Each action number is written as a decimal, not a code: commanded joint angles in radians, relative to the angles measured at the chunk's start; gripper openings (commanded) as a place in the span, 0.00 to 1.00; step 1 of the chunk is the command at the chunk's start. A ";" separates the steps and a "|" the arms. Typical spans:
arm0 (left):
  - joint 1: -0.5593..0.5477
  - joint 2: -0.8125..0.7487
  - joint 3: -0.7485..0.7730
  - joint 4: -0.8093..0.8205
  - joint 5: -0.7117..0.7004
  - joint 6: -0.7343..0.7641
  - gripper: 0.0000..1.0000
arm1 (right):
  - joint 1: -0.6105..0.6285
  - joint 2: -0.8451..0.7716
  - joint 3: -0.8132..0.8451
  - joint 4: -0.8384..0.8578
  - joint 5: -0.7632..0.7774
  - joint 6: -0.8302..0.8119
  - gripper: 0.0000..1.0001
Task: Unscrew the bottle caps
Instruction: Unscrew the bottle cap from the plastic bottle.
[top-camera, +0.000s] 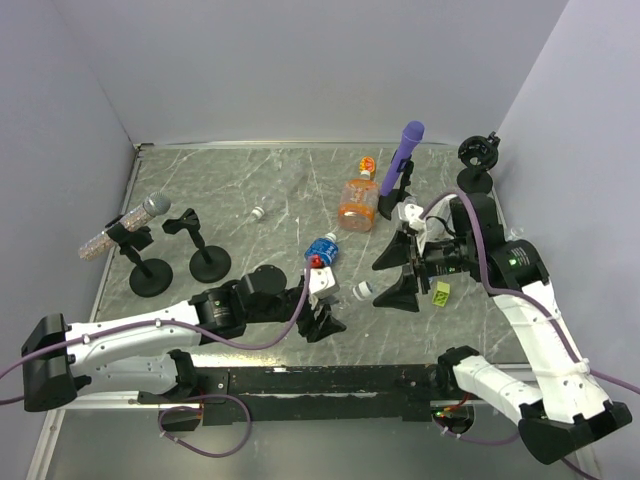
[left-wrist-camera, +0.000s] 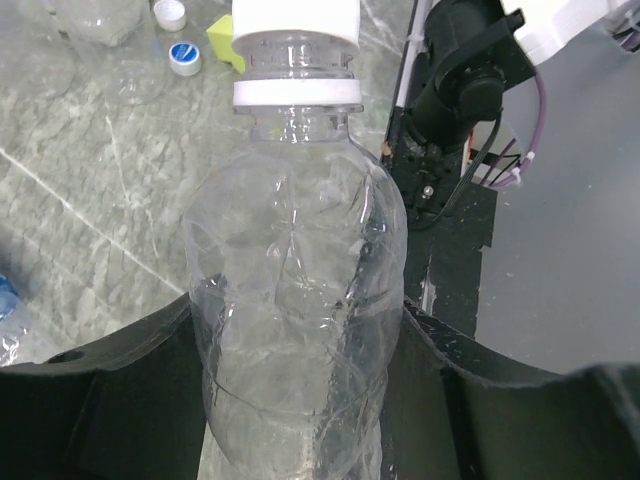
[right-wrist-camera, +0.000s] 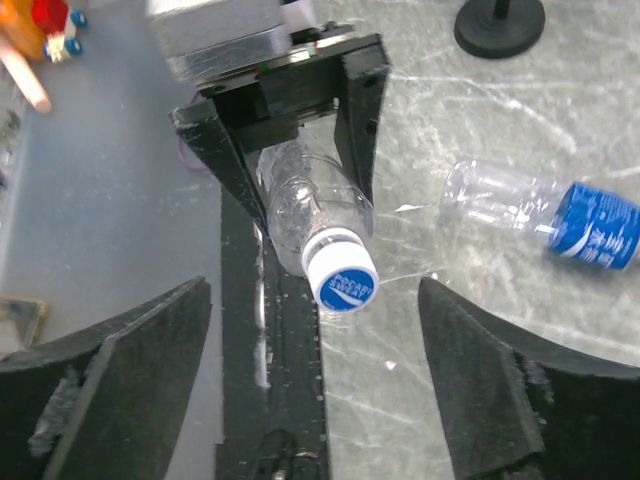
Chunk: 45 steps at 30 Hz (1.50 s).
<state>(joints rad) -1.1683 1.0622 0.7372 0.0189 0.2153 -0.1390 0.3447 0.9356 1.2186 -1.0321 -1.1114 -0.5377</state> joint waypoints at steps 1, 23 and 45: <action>0.002 -0.045 -0.025 0.042 -0.045 0.003 0.17 | -0.030 0.025 -0.002 0.056 0.008 0.151 0.94; 0.002 0.004 0.002 0.085 -0.074 0.021 0.17 | -0.010 0.138 -0.070 0.090 -0.033 0.297 0.80; 0.001 0.009 -0.002 0.098 -0.074 0.016 0.17 | 0.020 0.167 -0.065 0.053 -0.050 0.226 0.27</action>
<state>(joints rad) -1.1683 1.0763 0.6960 0.0669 0.1421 -0.1322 0.3565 1.1042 1.1381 -0.9638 -1.1160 -0.2722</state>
